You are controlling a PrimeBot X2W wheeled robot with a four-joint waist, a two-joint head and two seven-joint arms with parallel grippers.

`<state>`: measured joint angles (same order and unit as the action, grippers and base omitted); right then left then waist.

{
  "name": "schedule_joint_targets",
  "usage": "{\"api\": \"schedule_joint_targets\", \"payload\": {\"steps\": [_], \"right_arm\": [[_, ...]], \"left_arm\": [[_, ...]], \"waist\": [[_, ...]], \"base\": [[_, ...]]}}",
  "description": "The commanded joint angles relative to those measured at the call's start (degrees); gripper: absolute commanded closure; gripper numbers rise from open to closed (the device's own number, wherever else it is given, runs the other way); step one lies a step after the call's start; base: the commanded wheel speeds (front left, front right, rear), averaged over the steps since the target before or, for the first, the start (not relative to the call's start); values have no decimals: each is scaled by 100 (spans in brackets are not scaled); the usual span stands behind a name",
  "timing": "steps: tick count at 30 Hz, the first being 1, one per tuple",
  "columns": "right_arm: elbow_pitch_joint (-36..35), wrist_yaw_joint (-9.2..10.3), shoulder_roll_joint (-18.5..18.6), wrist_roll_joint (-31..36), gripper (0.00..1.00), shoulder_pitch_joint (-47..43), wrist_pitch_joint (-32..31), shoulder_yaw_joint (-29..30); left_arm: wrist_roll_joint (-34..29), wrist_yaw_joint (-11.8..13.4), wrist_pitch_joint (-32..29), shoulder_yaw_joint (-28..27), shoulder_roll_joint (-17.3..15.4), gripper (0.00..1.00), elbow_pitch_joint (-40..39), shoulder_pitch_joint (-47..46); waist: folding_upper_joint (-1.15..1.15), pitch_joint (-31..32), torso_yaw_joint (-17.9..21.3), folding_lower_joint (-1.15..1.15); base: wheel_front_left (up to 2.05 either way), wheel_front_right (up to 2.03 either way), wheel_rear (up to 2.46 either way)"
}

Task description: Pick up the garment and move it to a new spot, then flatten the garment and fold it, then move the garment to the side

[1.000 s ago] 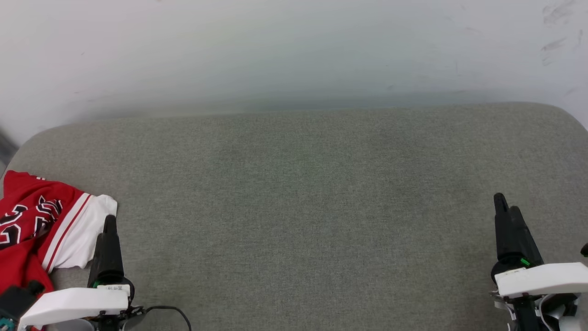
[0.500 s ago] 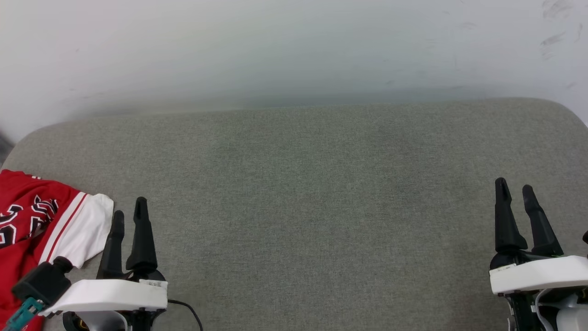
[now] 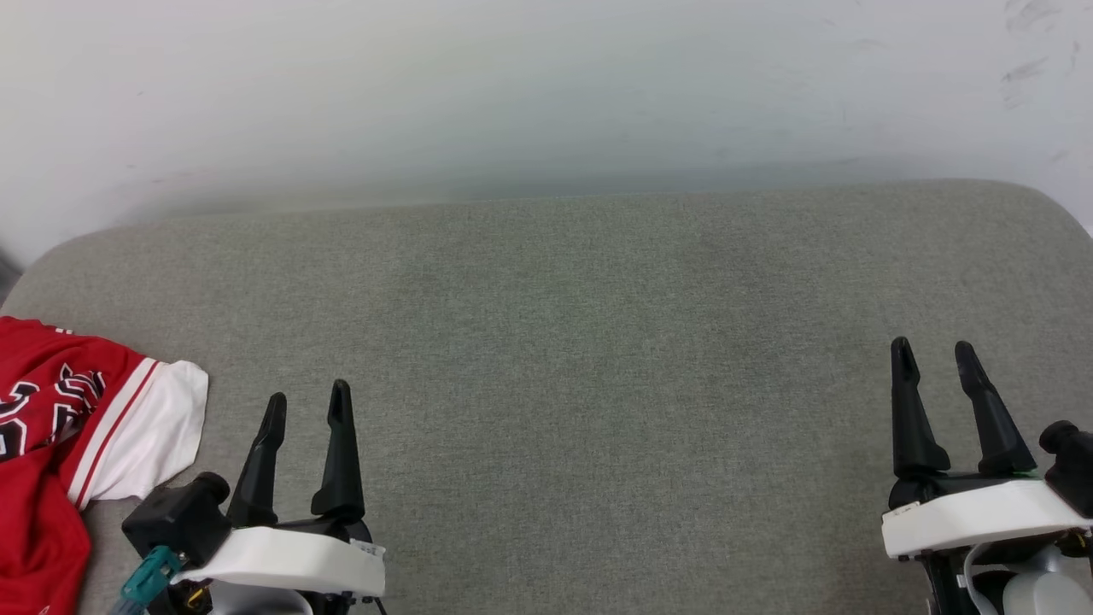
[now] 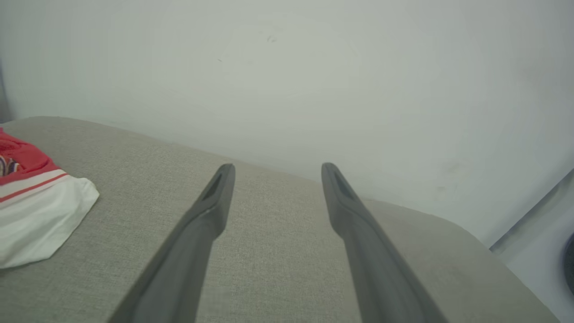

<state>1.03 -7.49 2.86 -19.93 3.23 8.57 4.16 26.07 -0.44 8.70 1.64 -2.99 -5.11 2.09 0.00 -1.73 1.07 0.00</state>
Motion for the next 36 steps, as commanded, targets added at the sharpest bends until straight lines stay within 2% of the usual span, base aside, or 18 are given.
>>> {"api": "schedule_joint_targets", "payload": {"steps": [1, 10, 23, 29, 36], "right_arm": [[-45, 0, 5, 233, 0, 0, 66, -17], [-59, 0, 5, 885, 0, 18, 188, -46], [-200, 0, 3, 1606, 0, -28, 357, -208], [-86, 1, 4, 1597, 0, -54, 427, -264], [86, 1, 2, 1358, 0, -75, 510, -212]], "left_arm": [[-219, 74, 52, 73, -76, 0, -68, 15], [-823, 626, 179, 513, -340, 0, -83, 48], [-1370, 1143, 342, 1106, -663, 0, -166, 61], [-1202, 917, 420, 842, -458, 0, -245, 172], [-1284, 200, 489, 253, -102, 0, -150, 328]], "waist": [[0, -2, 0, 0], [0, -27, 12, 0], [0, -43, 27, 0], [0, -49, 31, 0], [0, -50, 45, 0]], "base": [[0, 0, 0], [0, 0, 0], [0, 0, 0], [0, 0, 0], [0, 0, 0]]}}
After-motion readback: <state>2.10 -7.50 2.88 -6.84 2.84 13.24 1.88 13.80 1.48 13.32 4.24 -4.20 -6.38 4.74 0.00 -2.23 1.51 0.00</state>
